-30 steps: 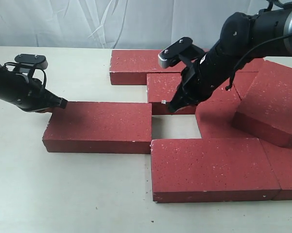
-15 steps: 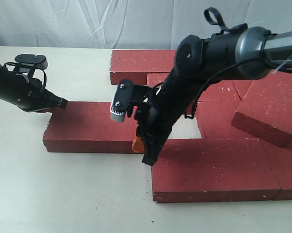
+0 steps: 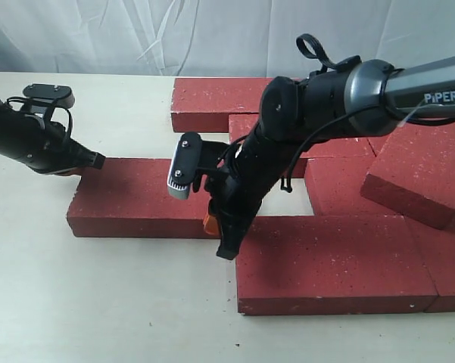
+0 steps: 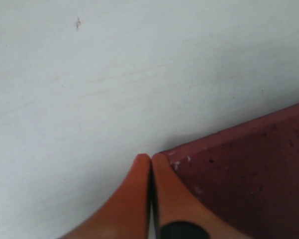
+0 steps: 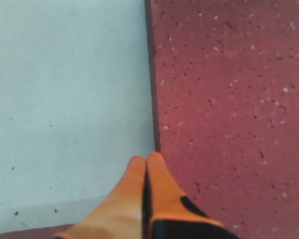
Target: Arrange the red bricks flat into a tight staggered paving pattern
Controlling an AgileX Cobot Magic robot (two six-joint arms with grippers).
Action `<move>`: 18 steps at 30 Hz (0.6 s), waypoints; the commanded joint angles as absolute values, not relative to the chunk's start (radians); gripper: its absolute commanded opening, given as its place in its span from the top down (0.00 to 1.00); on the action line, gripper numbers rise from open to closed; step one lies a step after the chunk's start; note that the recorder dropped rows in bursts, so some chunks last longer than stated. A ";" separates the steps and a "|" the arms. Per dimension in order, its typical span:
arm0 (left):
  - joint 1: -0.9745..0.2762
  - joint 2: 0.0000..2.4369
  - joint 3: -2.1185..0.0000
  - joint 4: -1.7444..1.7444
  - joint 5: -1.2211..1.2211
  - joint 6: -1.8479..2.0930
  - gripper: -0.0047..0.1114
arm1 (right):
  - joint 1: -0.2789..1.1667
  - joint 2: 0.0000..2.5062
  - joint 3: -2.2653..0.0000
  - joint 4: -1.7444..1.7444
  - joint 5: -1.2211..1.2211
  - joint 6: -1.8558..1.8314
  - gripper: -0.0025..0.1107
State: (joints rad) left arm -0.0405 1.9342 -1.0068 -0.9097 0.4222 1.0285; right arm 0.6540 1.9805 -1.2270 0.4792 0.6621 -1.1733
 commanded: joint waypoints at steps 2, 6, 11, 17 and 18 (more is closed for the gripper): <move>-0.062 1.931 -1.007 -0.926 0.488 1.031 0.96 | 0.651 1.988 -1.222 0.404 0.587 -1.124 0.99; -0.062 1.931 -1.007 -0.926 0.488 1.031 0.96 | 0.651 1.988 -1.222 0.367 0.585 -1.097 0.99; -0.062 1.931 -1.007 -0.926 0.488 1.031 0.96 | 0.651 1.980 -1.222 0.377 0.554 -1.091 0.99; -0.062 1.931 -1.007 -0.926 0.489 1.033 0.96 | 0.651 1.976 -1.222 0.381 0.561 -1.086 0.99; -0.062 1.931 -1.007 -0.926 0.487 1.033 0.96 | 0.651 1.976 -1.222 0.381 0.571 -1.083 0.99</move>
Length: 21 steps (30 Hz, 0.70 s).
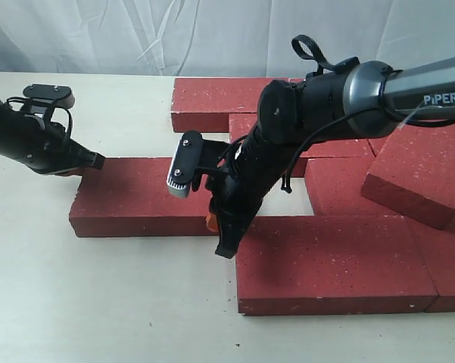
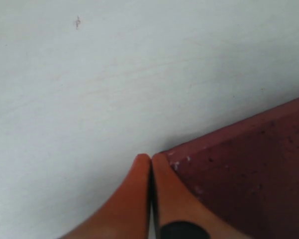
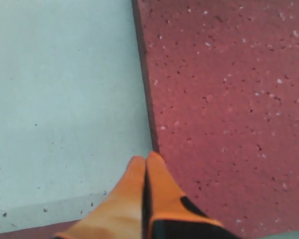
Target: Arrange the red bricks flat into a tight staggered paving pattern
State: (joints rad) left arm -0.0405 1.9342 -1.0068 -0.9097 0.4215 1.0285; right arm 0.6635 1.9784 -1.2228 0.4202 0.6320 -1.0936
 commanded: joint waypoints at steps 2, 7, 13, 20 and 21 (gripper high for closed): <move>-0.062 1.931 -1.007 -0.926 0.477 1.033 0.96 | 0.651 1.976 -1.222 0.384 0.590 -1.079 0.99; -0.062 1.931 -1.007 -0.926 0.473 1.033 0.96 | 0.663 1.948 -1.227 0.392 0.649 -1.079 0.99; -0.062 1.931 -1.007 -0.928 0.472 1.033 0.96 | 0.647 1.861 -1.232 0.371 0.707 -1.007 0.99; -0.062 1.931 -1.007 -0.956 0.470 1.033 0.96 | 0.577 1.817 -1.222 0.363 0.783 -0.946 0.99; -0.062 1.931 -1.007 -0.964 0.470 1.033 0.96 | 0.564 1.819 -1.222 0.357 0.785 -0.946 0.99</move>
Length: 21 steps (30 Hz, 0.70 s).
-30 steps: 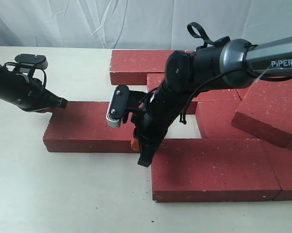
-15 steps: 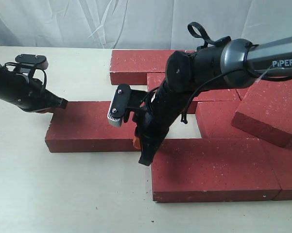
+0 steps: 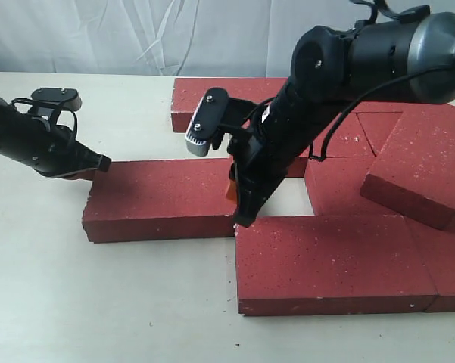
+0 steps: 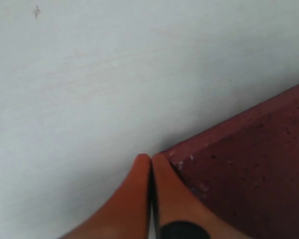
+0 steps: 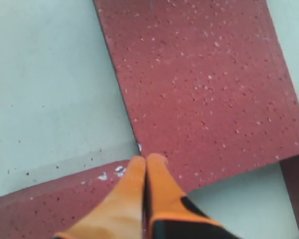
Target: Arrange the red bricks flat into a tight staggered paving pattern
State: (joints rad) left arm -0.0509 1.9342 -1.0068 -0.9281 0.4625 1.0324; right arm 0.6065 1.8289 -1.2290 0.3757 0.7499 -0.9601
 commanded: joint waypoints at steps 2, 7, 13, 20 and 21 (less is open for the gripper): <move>-0.062 1.931 -1.007 -0.974 0.470 1.042 0.96 | 0.532 1.819 -1.222 0.350 0.779 -0.925 0.99; -0.062 1.931 -1.007 -0.995 0.470 1.056 0.96 | 0.447 1.819 -1.222 0.350 0.733 -0.846 0.99; -0.062 1.933 -1.007 -0.983 0.503 1.056 0.96 | 0.407 1.819 -1.222 0.384 0.676 -0.806 0.99; -0.093 1.998 -1.013 -0.980 0.477 1.056 0.96 | 0.443 1.825 -1.222 0.473 0.689 -0.908 0.99; -0.102 2.000 -1.019 -0.980 0.464 1.056 0.96 | 0.443 1.825 -1.222 0.473 0.687 -0.908 0.99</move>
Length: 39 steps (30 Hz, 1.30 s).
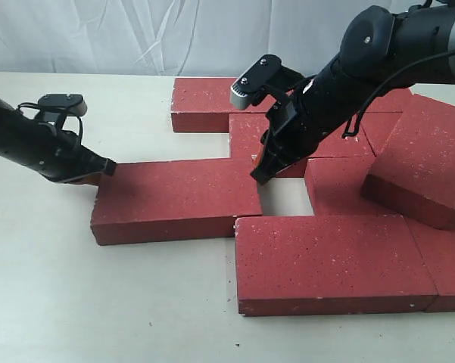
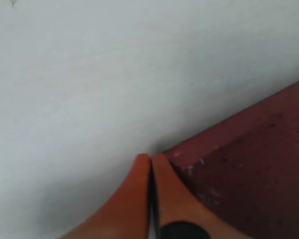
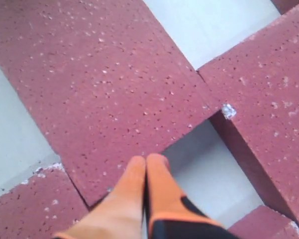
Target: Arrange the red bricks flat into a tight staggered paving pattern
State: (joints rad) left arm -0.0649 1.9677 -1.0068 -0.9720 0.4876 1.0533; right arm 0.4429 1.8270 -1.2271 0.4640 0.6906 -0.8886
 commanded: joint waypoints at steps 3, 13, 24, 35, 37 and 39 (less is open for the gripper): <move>-0.145 2.000 -1.035 -0.998 0.438 1.058 0.96 | 0.443 1.825 -1.222 0.473 0.687 -0.908 0.99; -0.208 2.000 -1.037 -1.017 0.388 1.058 0.96 | 0.443 1.825 -1.222 0.473 0.689 -0.908 0.99; -0.038 1.951 -1.037 -0.961 0.599 1.049 0.96 | 0.443 1.825 -1.222 0.473 0.687 -0.908 0.99; -0.142 1.990 -1.037 -0.943 0.538 1.029 0.96 | 0.443 1.825 -1.222 0.473 0.687 -0.906 0.99; -0.159 1.994 -1.037 -0.957 0.501 1.029 0.96 | 0.443 1.825 -1.222 0.473 0.687 -0.906 0.99; -0.175 1.994 -1.040 -0.972 0.480 1.031 0.96 | 0.443 1.825 -1.222 0.473 0.685 -0.904 0.99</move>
State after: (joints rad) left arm -0.1514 1.9911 -1.0352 -0.9475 0.5118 1.0341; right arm 0.4444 1.8270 -1.2271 0.4716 0.6887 -0.9004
